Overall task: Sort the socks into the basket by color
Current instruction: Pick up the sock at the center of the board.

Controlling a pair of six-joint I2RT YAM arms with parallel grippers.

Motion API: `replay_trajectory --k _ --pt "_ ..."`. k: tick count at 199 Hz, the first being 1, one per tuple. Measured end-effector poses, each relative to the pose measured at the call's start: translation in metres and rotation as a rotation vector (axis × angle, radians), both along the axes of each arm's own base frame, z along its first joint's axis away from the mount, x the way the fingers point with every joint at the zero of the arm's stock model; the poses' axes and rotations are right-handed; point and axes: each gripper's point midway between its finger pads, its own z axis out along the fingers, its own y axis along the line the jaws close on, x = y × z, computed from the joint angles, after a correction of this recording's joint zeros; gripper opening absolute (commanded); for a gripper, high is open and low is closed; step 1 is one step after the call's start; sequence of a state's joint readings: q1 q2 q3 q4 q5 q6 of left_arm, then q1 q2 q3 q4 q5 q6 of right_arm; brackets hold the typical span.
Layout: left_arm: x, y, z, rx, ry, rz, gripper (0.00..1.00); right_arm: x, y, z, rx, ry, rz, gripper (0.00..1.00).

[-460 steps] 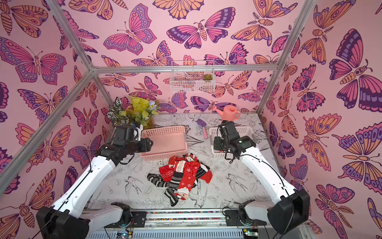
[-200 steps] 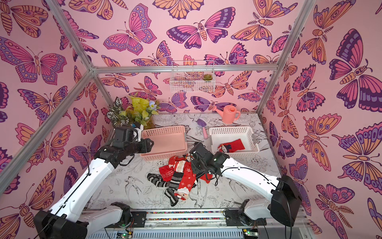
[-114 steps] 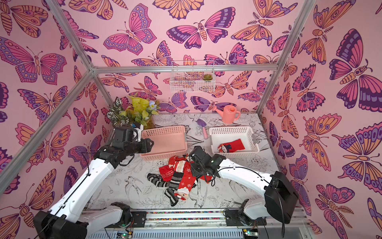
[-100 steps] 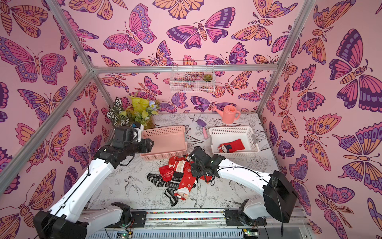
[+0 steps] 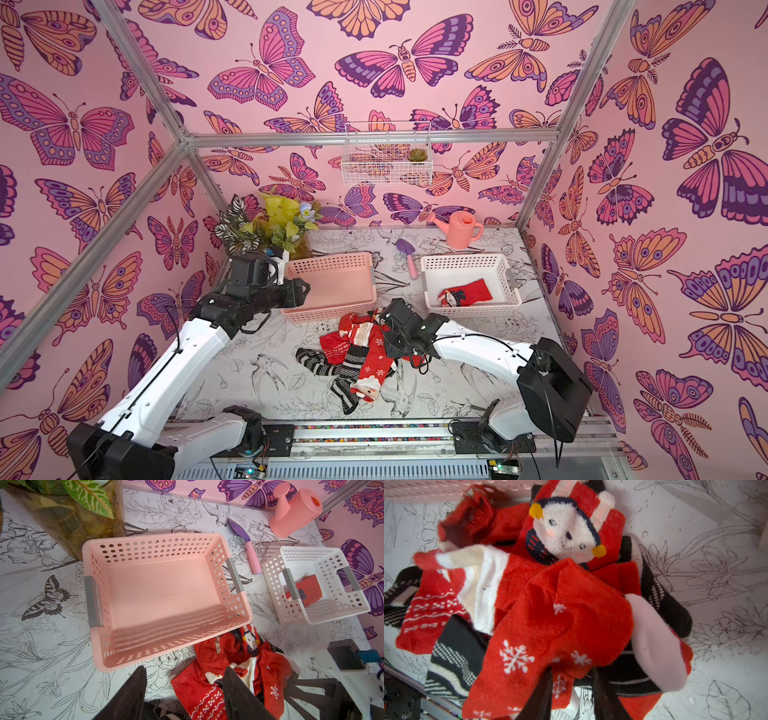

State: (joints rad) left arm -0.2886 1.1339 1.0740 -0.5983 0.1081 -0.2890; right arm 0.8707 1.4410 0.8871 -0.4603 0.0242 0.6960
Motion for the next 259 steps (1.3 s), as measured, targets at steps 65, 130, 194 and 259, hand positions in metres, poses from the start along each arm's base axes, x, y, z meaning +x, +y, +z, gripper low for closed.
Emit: replay_trajectory --k 65,130,194,259 --pt "0.000 0.000 0.000 0.000 0.001 0.000 0.61 0.007 0.007 -0.002 0.042 0.003 -0.010 0.22" --pt "0.000 0.001 -0.001 0.002 0.001 0.002 0.61 0.010 0.012 0.001 0.065 -0.007 0.011 0.00" --pt "0.000 0.001 -0.001 0.002 0.001 0.002 0.61 0.010 0.015 0.030 0.097 -0.039 0.044 0.00" --pt "0.000 0.001 -0.001 0.002 0.001 0.002 0.61 0.013 0.022 0.086 0.168 -0.118 0.080 0.00"
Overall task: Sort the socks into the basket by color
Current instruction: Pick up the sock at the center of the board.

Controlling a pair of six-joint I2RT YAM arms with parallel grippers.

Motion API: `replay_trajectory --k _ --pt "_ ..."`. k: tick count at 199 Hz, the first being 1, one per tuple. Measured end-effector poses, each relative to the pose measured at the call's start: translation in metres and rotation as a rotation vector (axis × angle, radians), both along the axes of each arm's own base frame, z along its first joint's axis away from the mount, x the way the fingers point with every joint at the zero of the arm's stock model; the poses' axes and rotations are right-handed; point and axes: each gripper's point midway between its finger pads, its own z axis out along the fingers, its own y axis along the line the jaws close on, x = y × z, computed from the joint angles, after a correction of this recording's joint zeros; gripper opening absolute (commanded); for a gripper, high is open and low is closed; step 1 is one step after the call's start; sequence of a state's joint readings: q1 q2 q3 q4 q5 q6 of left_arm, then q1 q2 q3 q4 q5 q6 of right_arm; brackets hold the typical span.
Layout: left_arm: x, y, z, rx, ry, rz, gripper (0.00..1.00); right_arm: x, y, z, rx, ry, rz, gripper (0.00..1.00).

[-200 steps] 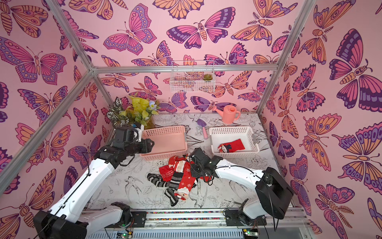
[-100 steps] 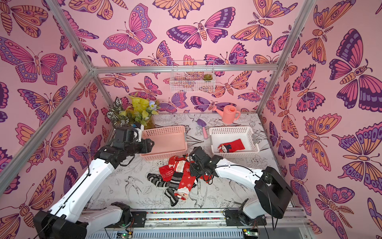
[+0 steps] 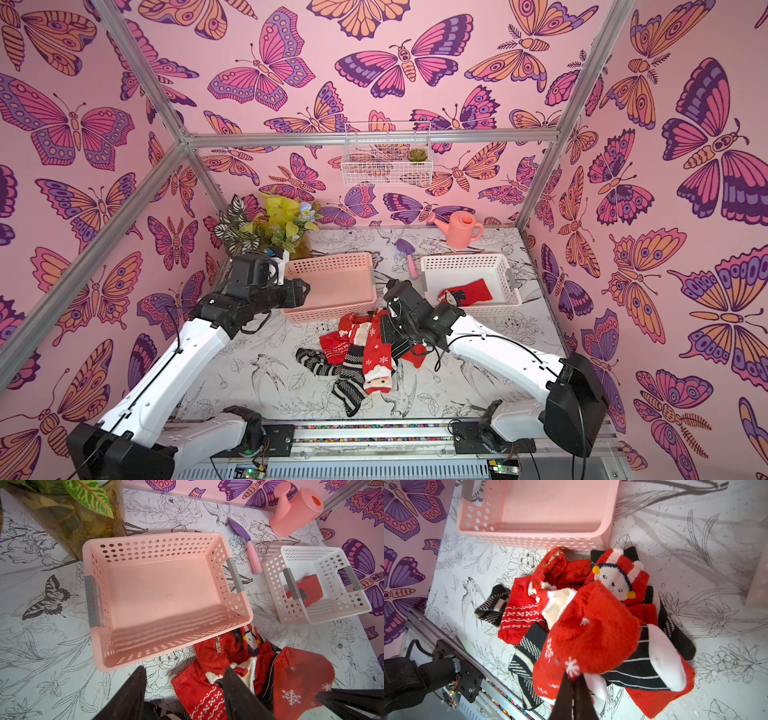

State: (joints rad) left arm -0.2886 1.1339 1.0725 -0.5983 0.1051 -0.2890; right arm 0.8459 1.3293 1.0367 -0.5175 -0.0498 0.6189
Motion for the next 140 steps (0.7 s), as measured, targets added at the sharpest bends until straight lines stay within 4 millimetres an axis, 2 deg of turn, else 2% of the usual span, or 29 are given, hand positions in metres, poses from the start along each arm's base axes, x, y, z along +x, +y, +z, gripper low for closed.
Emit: replay_trajectory --k 72,140 --pt "0.000 0.000 0.000 0.000 -0.001 0.000 0.61 0.006 -0.004 0.016 -0.016 -0.042 0.011 0.00" --pt "0.000 0.000 0.000 0.000 0.000 -0.001 0.62 0.028 -0.021 0.037 -0.026 -0.083 -0.039 0.00"
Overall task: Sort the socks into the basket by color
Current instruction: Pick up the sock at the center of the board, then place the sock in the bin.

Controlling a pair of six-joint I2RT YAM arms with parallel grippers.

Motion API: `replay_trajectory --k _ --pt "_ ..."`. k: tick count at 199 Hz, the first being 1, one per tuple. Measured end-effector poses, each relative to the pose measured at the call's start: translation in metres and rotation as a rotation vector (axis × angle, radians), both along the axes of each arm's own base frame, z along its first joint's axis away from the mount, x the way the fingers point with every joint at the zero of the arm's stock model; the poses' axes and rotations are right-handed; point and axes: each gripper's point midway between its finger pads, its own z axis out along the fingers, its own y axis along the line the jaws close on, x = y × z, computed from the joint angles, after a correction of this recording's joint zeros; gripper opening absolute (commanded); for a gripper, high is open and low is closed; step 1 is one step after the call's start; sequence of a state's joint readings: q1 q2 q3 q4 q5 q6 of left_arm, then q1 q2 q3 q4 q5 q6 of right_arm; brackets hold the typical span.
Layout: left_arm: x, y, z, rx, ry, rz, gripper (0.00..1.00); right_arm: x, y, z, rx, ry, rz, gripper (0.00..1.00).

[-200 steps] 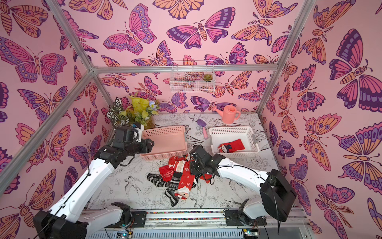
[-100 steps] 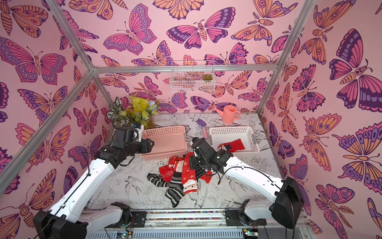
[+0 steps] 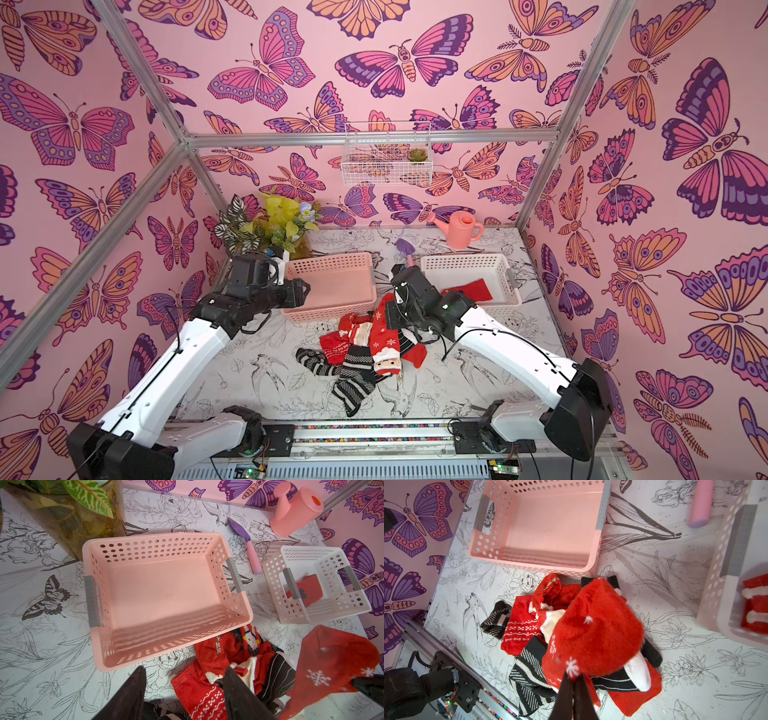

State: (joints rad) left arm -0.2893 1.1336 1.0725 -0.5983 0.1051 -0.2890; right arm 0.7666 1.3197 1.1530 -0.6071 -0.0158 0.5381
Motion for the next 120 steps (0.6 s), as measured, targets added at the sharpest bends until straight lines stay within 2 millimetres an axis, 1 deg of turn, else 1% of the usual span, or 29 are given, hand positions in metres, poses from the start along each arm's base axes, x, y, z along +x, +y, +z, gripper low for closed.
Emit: replay_trajectory --k 28,57,92,107,120 --pt "0.000 0.000 0.000 0.000 0.000 0.000 0.62 0.018 -0.019 0.012 -0.004 -0.020 -0.051 0.00" --pt "0.000 0.000 0.000 0.000 0.000 0.000 0.62 0.042 -0.042 0.036 0.009 -0.068 -0.116 0.00" --pt "0.000 0.000 0.000 0.000 0.000 0.000 0.62 0.072 -0.075 0.064 0.027 -0.130 -0.203 0.00" --pt "0.000 0.000 0.000 0.000 0.000 0.000 0.61 0.085 -0.091 0.071 0.035 -0.142 -0.246 0.00" --pt "0.000 0.000 0.000 0.000 0.000 0.000 0.62 0.095 -0.103 0.073 0.034 -0.148 -0.277 0.00"
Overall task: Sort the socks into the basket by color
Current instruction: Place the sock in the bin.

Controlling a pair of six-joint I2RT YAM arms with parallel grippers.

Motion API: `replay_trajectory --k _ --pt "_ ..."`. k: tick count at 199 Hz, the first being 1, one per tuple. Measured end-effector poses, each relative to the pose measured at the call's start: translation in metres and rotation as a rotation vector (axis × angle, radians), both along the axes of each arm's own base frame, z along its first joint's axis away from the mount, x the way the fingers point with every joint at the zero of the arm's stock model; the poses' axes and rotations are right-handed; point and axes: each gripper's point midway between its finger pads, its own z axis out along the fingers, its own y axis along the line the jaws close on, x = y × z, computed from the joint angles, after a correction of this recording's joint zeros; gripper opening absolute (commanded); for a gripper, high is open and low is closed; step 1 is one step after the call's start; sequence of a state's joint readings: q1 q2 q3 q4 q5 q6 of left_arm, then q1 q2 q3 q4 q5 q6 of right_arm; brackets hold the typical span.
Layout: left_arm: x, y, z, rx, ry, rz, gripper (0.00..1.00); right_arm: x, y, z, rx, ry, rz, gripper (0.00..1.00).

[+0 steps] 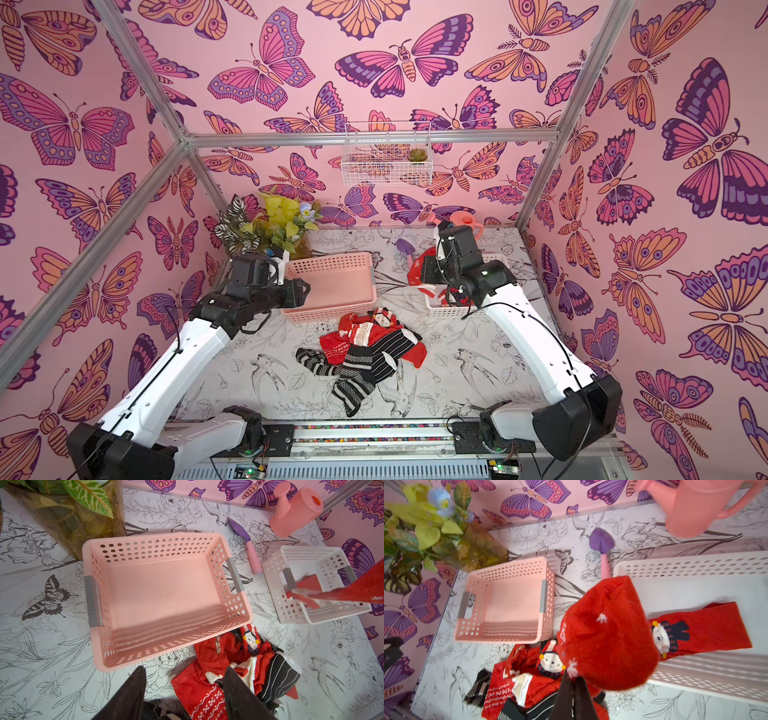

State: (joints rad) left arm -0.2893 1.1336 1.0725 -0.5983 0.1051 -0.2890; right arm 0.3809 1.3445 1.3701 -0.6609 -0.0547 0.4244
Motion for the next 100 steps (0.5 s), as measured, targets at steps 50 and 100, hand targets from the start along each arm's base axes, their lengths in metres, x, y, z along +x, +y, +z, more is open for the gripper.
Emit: replay_trajectory --k 50,100 --pt "0.000 0.000 0.000 0.000 0.000 0.000 0.62 0.034 -0.028 -0.004 0.005 0.009 -0.079 0.00" --pt "0.000 0.000 0.000 0.000 0.001 0.000 0.62 0.053 -0.043 -0.014 0.021 0.015 -0.123 0.00"
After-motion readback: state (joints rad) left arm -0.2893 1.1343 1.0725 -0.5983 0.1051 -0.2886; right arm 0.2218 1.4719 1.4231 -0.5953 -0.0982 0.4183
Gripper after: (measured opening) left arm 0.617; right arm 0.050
